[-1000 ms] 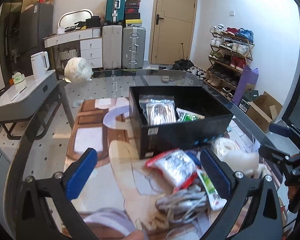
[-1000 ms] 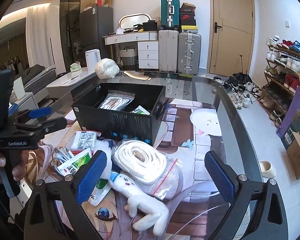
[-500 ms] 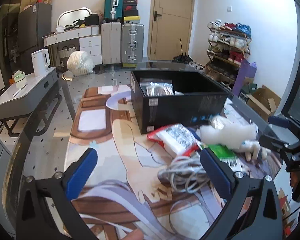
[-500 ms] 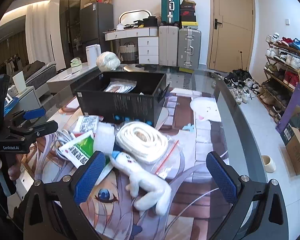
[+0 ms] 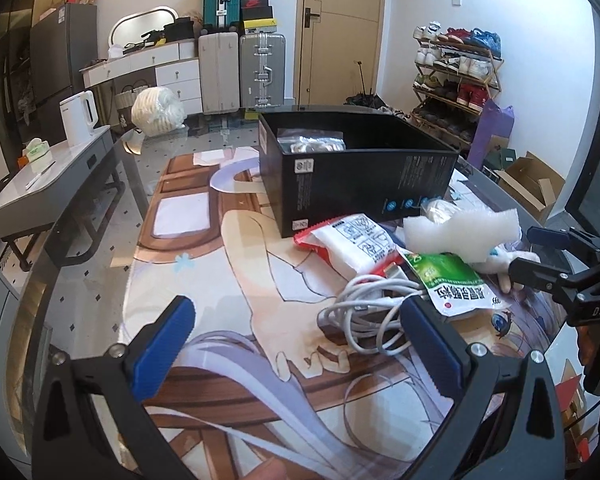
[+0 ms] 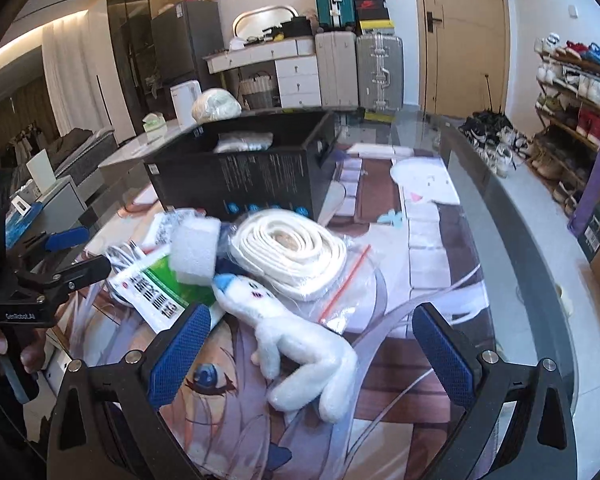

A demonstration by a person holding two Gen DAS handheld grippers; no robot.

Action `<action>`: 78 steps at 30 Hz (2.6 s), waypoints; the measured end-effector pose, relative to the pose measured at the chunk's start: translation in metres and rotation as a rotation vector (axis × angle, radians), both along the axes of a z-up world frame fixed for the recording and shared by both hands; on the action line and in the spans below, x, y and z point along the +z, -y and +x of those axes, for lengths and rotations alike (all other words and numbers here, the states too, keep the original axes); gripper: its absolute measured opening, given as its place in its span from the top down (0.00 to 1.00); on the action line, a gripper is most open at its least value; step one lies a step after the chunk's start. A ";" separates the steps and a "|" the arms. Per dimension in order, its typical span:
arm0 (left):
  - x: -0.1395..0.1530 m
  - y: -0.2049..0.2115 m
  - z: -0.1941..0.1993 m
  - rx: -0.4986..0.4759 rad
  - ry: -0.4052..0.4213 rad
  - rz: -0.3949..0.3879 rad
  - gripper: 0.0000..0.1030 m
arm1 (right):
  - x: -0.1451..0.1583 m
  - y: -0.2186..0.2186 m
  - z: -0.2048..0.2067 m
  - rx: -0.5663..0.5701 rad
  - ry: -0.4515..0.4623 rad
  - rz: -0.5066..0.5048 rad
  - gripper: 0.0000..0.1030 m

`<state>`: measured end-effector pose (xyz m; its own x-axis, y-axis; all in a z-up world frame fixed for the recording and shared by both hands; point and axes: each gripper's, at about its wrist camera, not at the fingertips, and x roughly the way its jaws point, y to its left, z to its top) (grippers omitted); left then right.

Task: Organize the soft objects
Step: 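Grasp the white plush toy with the right tool, then lift the white plush toy with right tool while left tool approaches loose white cables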

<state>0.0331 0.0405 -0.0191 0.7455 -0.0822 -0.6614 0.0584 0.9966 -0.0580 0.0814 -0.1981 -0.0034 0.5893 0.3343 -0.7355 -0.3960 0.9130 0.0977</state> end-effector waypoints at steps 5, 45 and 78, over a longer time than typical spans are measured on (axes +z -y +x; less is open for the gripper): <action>-0.004 0.002 0.002 -0.008 -0.016 0.005 0.00 | -0.007 0.008 0.003 -0.023 -0.029 0.050 0.01; 0.009 0.015 -0.003 -0.047 0.001 -0.034 0.00 | -0.004 0.011 -0.029 0.040 0.045 0.074 0.61; -0.011 -0.004 0.002 -0.099 -0.068 -0.103 0.02 | 0.022 0.039 -0.036 -0.042 0.150 0.147 0.61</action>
